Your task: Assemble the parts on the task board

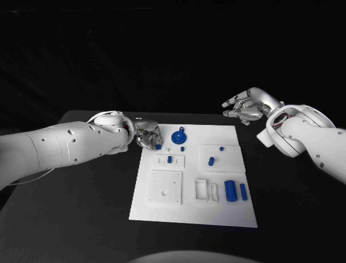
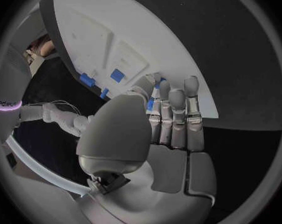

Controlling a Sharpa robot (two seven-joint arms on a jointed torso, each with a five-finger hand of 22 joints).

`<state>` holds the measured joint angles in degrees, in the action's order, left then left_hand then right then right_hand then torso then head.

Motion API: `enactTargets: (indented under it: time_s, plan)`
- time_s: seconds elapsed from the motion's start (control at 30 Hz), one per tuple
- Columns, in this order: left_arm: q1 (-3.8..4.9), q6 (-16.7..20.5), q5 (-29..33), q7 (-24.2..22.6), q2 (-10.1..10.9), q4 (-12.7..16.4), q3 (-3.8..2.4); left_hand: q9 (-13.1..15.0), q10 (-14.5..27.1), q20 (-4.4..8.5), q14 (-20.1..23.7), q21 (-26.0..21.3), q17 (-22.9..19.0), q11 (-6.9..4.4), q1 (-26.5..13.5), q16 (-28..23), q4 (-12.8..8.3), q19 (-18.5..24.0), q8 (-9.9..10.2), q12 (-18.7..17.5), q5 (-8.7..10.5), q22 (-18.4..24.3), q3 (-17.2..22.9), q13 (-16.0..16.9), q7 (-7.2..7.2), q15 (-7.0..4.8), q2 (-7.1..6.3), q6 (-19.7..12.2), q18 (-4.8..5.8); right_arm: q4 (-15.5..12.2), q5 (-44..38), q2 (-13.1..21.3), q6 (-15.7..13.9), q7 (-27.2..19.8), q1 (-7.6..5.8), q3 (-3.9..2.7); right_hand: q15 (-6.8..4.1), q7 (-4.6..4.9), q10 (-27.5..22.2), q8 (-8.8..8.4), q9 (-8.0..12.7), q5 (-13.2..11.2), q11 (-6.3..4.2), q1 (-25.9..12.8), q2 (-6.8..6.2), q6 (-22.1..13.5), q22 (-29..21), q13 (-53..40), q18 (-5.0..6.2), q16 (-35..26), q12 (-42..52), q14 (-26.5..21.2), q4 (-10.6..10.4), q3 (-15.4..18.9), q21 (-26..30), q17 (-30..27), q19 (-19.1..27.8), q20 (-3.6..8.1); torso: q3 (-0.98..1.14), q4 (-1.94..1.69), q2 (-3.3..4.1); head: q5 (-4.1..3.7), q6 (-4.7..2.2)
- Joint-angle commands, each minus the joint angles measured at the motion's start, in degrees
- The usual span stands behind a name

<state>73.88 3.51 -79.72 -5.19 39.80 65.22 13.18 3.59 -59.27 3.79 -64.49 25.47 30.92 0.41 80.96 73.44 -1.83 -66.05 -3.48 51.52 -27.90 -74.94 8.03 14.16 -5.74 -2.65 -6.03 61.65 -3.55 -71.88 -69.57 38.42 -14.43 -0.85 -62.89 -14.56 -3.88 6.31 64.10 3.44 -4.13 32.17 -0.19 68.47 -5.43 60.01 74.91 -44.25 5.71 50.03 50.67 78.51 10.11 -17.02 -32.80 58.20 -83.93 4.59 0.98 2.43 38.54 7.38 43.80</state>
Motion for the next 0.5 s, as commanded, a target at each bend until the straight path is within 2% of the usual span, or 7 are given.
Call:
enactTargets:
  time_s: [0.03,0.3,0.4,0.5]
  plan:
    - [-0.70,-2.9,-1.0,1.5,0.2,-0.1,0.54,0.0,-0.4,-0.18,-0.4,0.2,0.0,0.11,0.2,0.4,-0.4,-0.3,-0.1,-0.2,0.24,-1.2,0.2,0.0,-0.39,0.17,-0.07,-0.5,-0.42,0.0,-0.3,0.0,0.7,-0.3,0.03,-0.01,-0.04,0.16,0.4,0.15,0.1,0.4,0.00,0.0,-0.41,-0.4,3.5,-0.1,0.58,-0.3,-0.2,0.2,-0.3,0.1,0.1,0.1,-2.0,0.44,0.00,0.02,-0.03,0.08,-0.04]
    - [-0.71,-2.5,-1.0,1.7,0.3,-0.3,0.54,0.0,-0.8,-0.12,-0.6,0.3,-0.1,-0.07,0.2,0.1,-0.6,-0.3,-0.1,-0.7,0.52,-1.1,-0.2,-0.3,-0.44,0.03,-0.46,-3.0,-0.40,0.0,-0.3,0.0,0.7,-0.3,0.03,-0.01,-0.04,0.16,0.4,0.15,0.1,0.4,0.00,0.0,-0.41,-0.4,3.5,-0.1,0.58,-0.3,-0.2,0.2,-0.3,0.1,0.1,0.1,-2.0,0.44,0.07,0.09,0.01,0.15,-0.04]
    - [-0.71,-2.4,-1.0,1.8,0.3,-0.3,0.54,-0.1,-1.3,0.10,-0.8,0.2,-0.1,-0.47,0.6,-0.1,-0.8,-0.4,0.0,-1.2,0.73,-1.1,-0.7,-0.5,-0.06,-0.23,-0.62,-6.9,-0.21,0.0,-0.3,0.0,0.7,-0.3,0.03,-0.01,-0.04,0.16,0.4,0.15,0.1,0.4,0.00,0.0,-0.41,-0.4,3.5,-0.1,0.58,-0.3,-0.2,0.2,-0.3,0.1,0.1,0.1,-2.0,0.44,0.08,0.07,-0.01,0.17,0.01]
    - [-0.71,-2.4,-1.0,1.9,0.3,-0.3,0.54,-0.2,-1.5,0.20,-0.8,0.1,-0.1,-0.44,0.9,-0.1,-0.8,-0.4,0.1,-1.4,0.80,-1.1,-1.1,-0.6,-0.13,-0.26,-0.59,-7.6,-0.08,0.0,-0.3,0.0,0.7,-0.3,0.04,-0.01,-0.04,0.16,0.4,0.15,0.1,0.4,0.00,0.0,-0.41,-0.4,3.5,-0.1,0.58,-0.3,-0.2,0.2,-0.3,0.1,0.1,0.1,-2.0,0.44,0.10,0.06,-0.02,0.16,0.02]
